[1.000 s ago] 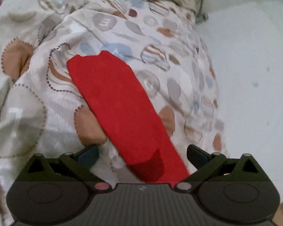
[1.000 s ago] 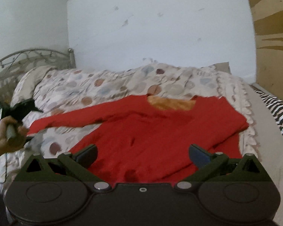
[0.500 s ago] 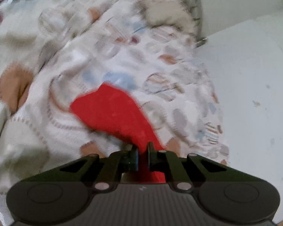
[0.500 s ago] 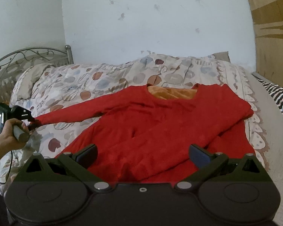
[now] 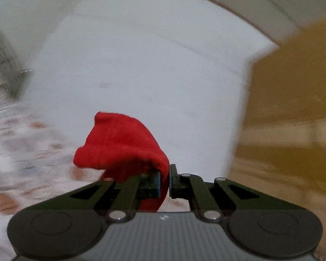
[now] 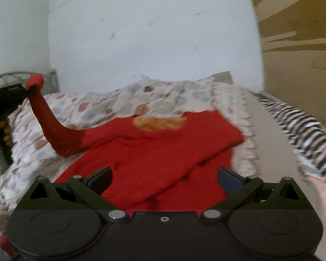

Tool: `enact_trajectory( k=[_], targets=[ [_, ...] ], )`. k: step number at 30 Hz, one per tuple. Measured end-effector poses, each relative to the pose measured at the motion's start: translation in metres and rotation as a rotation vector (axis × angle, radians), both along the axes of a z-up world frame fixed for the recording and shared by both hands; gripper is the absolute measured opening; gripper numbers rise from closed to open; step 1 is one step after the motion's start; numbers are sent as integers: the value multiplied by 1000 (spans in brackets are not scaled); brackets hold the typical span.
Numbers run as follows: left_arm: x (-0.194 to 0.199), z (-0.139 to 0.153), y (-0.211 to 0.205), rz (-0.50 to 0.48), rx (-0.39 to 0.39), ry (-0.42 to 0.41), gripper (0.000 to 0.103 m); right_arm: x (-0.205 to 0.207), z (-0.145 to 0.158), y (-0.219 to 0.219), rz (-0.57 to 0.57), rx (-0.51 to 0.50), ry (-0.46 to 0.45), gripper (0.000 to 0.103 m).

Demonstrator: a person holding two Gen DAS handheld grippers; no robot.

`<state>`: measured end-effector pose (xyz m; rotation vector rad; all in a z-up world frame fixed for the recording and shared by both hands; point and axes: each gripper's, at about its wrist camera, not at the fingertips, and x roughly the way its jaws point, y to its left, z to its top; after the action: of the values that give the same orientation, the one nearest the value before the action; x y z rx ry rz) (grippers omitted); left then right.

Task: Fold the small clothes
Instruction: 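Grasp the other sleeve cuff with the left tool and lift it, then fold the held sleeve across the sweater body with the left tool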

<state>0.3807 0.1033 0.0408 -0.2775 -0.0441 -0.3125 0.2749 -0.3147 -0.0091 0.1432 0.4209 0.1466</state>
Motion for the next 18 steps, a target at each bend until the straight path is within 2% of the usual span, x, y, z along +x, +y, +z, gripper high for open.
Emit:
enact_trajectory(
  k=[4,7,9,12,18],
  targets=[
    [-13,-12,-73,-238,194,30,6,-10,1,-32,-111,-7,-2,103],
    [-23,-33,-115,-350,353,74,6,-19,-1,-56,-203,-5,6,103],
    [-27,-45,-135,-403,472,98,6,-24,-4,-69,-249,8,14,102],
    [-30,-58,-150,-453,609,126,6,-29,-12,-82,-294,23,32,102],
    [-41,-72,-159,-503,778,162,11,-31,-23,-85,-294,39,44,102]
  ],
)
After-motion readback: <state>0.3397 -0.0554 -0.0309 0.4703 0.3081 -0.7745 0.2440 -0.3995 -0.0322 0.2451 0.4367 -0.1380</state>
